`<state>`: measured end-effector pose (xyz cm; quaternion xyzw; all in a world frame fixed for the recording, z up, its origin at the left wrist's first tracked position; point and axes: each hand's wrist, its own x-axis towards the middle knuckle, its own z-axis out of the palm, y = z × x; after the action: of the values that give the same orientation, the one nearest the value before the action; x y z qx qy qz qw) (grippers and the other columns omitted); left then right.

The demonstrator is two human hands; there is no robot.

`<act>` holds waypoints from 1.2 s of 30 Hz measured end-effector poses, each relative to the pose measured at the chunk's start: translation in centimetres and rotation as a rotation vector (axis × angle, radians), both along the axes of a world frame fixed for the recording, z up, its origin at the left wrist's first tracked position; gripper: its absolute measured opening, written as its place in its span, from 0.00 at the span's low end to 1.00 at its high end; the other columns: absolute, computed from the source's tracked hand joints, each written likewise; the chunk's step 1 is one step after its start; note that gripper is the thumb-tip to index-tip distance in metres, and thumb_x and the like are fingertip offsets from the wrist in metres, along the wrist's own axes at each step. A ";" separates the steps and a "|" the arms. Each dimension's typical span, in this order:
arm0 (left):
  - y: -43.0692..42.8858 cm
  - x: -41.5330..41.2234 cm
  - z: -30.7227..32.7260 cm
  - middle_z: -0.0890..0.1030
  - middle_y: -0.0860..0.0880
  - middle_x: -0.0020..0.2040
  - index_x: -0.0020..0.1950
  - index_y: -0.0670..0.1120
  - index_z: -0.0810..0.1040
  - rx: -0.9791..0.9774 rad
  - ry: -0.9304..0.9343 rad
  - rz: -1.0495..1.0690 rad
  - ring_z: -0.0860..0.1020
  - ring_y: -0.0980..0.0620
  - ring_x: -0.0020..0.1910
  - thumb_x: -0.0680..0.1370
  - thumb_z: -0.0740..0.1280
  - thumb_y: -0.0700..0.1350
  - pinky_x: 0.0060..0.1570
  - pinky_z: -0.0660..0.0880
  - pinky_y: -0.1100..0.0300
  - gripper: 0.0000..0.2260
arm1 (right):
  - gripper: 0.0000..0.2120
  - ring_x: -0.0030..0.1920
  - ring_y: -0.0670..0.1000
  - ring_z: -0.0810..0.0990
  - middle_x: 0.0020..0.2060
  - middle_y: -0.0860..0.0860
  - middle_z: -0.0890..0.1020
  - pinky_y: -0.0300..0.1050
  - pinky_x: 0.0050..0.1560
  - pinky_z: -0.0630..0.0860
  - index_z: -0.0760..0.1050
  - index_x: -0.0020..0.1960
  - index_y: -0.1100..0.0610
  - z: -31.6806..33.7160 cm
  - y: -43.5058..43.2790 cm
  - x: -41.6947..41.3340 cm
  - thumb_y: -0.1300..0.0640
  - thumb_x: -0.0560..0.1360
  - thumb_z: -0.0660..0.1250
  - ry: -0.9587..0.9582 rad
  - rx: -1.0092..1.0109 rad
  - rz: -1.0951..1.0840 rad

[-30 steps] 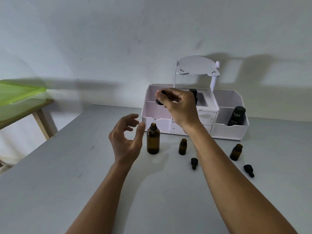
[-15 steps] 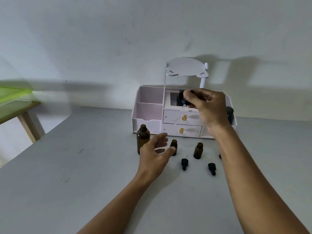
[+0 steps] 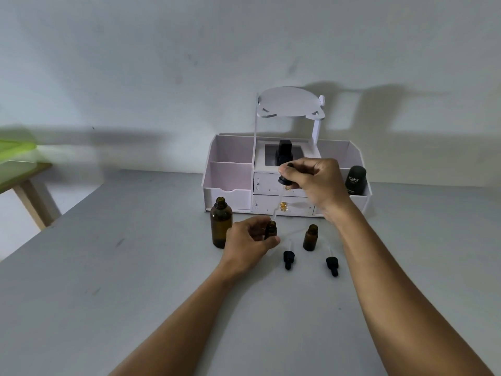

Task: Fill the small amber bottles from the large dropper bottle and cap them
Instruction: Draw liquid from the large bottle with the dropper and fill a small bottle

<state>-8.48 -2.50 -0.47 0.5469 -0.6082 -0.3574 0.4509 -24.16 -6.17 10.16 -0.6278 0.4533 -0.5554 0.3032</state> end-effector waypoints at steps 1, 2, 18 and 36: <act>-0.1 0.0 -0.1 0.84 0.52 0.57 0.67 0.48 0.78 -0.001 -0.003 0.003 0.82 0.61 0.51 0.71 0.78 0.44 0.54 0.75 0.71 0.25 | 0.03 0.43 0.60 0.86 0.41 0.56 0.87 0.59 0.48 0.84 0.86 0.45 0.56 -0.1 -0.1 0.0 0.59 0.72 0.76 0.013 0.002 -0.004; -0.1 0.0 -0.1 0.85 0.52 0.56 0.67 0.48 0.79 -0.004 -0.005 0.005 0.82 0.61 0.51 0.71 0.78 0.43 0.56 0.76 0.70 0.25 | 0.04 0.43 0.60 0.86 0.41 0.56 0.87 0.58 0.48 0.84 0.86 0.46 0.57 -0.2 -0.3 0.1 0.58 0.72 0.76 0.021 0.005 -0.007; -0.1 0.1 -0.4 0.86 0.51 0.54 0.63 0.45 0.81 -0.045 -0.049 0.001 0.83 0.60 0.52 0.73 0.76 0.38 0.61 0.77 0.63 0.18 | 0.04 0.34 0.44 0.84 0.35 0.50 0.86 0.45 0.44 0.84 0.86 0.45 0.60 -0.7 -0.4 0.2 0.59 0.72 0.76 0.096 -0.039 -0.044; -0.1 0.1 -0.6 0.85 0.51 0.55 0.64 0.46 0.81 -0.070 -0.059 -0.002 0.82 0.63 0.50 0.74 0.75 0.38 0.60 0.76 0.68 0.19 | 0.05 0.35 0.57 0.82 0.38 0.55 0.86 0.43 0.39 0.83 0.86 0.47 0.58 -0.5 0.0 0.2 0.59 0.72 0.76 0.153 -0.009 0.021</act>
<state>-8.34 -2.56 -1.05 0.5403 -0.6339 -0.3203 0.4512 -23.96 -6.21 9.66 -0.6743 0.4663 -0.5046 0.2707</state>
